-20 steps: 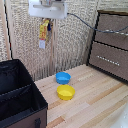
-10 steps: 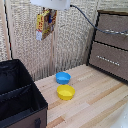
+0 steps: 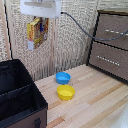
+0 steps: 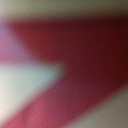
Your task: Kindly direct your grabber toward the cereal bar. Delicately grip the cereal bar using your grabber. Transport the clutched cereal bar to the rear part of the organizer. Set the cereal bar down and place it in the rear section of the organizer.
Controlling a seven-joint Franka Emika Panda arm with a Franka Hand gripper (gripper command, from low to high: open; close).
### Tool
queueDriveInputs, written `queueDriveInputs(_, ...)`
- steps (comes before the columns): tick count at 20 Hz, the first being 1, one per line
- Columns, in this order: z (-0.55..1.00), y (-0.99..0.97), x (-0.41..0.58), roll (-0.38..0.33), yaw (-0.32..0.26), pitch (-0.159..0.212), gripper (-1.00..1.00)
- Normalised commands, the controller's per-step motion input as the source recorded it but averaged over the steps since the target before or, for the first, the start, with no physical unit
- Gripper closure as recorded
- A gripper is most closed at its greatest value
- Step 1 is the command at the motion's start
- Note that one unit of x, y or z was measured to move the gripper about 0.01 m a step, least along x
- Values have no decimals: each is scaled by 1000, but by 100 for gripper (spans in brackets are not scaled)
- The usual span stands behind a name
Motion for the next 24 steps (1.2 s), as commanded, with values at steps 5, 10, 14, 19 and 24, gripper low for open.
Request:
queueDriveInputs(5,95,717,0,22,-101,72,100)
queueDriveInputs(10,120,695,0,27,-115,54,100)
queueDriveInputs(14,126,654,0,34,-135,42,100)
queueDriveInputs(19,126,649,0,35,-137,40,100)
queueDriveInputs(24,106,671,0,31,-125,54,100)
